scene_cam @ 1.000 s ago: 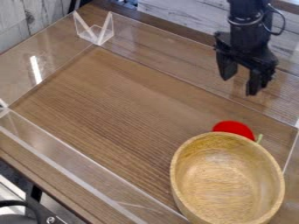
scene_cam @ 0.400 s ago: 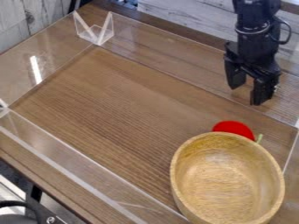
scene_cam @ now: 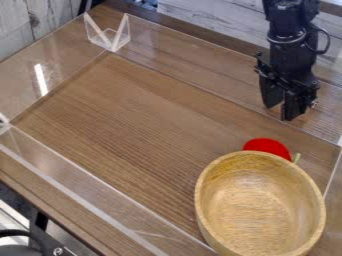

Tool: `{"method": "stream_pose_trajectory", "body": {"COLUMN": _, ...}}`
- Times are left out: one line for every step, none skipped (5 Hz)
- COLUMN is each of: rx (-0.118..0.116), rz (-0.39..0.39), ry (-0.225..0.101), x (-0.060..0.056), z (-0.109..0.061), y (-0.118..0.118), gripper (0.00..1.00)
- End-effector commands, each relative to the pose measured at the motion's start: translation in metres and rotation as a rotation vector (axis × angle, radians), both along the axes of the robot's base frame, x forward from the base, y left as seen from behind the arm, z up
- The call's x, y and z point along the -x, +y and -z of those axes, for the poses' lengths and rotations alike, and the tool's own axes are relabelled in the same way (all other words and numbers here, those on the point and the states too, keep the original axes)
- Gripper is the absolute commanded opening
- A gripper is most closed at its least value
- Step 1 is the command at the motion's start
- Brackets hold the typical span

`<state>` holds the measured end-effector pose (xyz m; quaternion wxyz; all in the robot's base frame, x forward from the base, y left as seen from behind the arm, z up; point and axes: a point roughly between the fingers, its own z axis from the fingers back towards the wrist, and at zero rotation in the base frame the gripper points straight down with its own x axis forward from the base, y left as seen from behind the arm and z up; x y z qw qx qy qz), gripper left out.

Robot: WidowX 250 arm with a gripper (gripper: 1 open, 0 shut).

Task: Move the red object to the right side of the table

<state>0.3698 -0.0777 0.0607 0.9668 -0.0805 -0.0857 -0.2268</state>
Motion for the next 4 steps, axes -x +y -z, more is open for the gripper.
{"method": "stream_pose_trajectory", "body": {"rx": 0.014, "rz": -0.068, "ry": -0.062, "x": -0.003, "z": -0.028, "y": 0.001, "gripper": 1.00}}
{"method": "stream_pose_trajectory", "body": {"rx": 0.017, "rz": -0.135, "ry": -0.058, "x": 0.002, "z": -0.034, "y": -0.001, "gripper": 1.00}}
{"method": "stream_pose_trajectory", "body": {"rx": 0.021, "rz": -0.104, "ry": -0.047, "x": 0.002, "z": -0.042, "y": -0.004, "gripper": 1.00}}
{"method": "stream_pose_trajectory", "body": {"rx": 0.023, "rz": -0.071, "ry": -0.031, "x": 0.002, "z": -0.048, "y": -0.009, "gripper": 1.00}}
